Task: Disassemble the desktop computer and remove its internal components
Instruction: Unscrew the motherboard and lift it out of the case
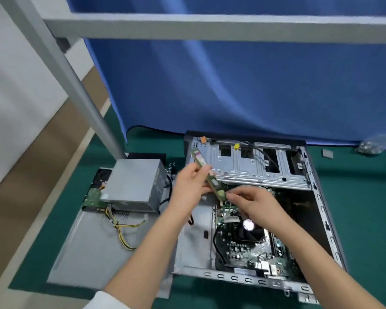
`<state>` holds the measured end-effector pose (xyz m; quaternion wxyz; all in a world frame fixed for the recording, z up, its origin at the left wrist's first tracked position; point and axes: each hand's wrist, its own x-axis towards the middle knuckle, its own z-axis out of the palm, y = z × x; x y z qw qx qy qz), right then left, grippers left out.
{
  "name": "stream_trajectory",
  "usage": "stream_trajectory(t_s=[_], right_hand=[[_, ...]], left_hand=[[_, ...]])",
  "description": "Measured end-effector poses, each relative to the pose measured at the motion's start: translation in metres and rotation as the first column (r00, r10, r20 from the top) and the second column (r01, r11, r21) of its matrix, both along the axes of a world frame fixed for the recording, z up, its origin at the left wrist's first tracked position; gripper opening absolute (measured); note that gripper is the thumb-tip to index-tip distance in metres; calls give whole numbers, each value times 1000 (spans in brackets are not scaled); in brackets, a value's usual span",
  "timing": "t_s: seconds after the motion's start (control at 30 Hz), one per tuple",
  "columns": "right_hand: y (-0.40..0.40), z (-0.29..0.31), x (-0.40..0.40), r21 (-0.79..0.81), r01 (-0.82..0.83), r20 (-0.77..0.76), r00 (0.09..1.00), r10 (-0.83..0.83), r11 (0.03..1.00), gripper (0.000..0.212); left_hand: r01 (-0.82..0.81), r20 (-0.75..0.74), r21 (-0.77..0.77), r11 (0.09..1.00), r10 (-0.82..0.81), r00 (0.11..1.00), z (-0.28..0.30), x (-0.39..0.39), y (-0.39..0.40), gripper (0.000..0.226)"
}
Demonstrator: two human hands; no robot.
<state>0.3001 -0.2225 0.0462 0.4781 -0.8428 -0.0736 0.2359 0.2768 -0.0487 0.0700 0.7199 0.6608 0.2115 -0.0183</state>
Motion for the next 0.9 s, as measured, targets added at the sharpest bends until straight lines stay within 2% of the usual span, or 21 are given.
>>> stream_trajectory(t_s=[0.03, 0.1, 0.17, 0.23, 0.3, 0.4, 0.57, 0.77, 0.9], right_hand=[[8, -1, 7, -48, 0, 52, 999, 3, 999, 7], [21, -4, 24, -188, -14, 180, 982, 49, 982, 25], [31, -8, 41, -366, -62, 260, 951, 166, 928, 44], [38, -14, 56, -475, -118, 224, 942, 250, 872, 52], [42, -21, 67, -520, -192, 150, 939, 310, 832, 48], [44, -29, 76, -562, -237, 102, 931, 350, 793, 37], [44, -39, 73, -663, -170, 183, 908, 378, 729, 39], [43, -46, 71, -657, -112, 265, 892, 367, 746, 40], [42, -47, 68, -656, -76, 307, 883, 356, 751, 40]], left_hand=[[-43, 15, 56, 997, 42, 999, 1, 1, 18, 10], [-66, -21, 262, 963, 74, 997, -2, 5, 57, 12], [76, -170, 555, 828, 24, 985, -14, 9, 91, 17], [280, -355, 680, 678, -30, 934, -27, 14, 106, 22], [441, -483, 705, 556, -79, 872, -39, 21, 106, 22], [528, -552, 725, 442, -84, 830, -58, 36, 100, 26], [553, -590, 718, 422, -52, 806, -79, 49, 93, 11], [572, -591, 733, 368, -71, 803, -89, 49, 89, 29], [585, -598, 725, 363, -89, 797, -85, 41, 89, 26]])
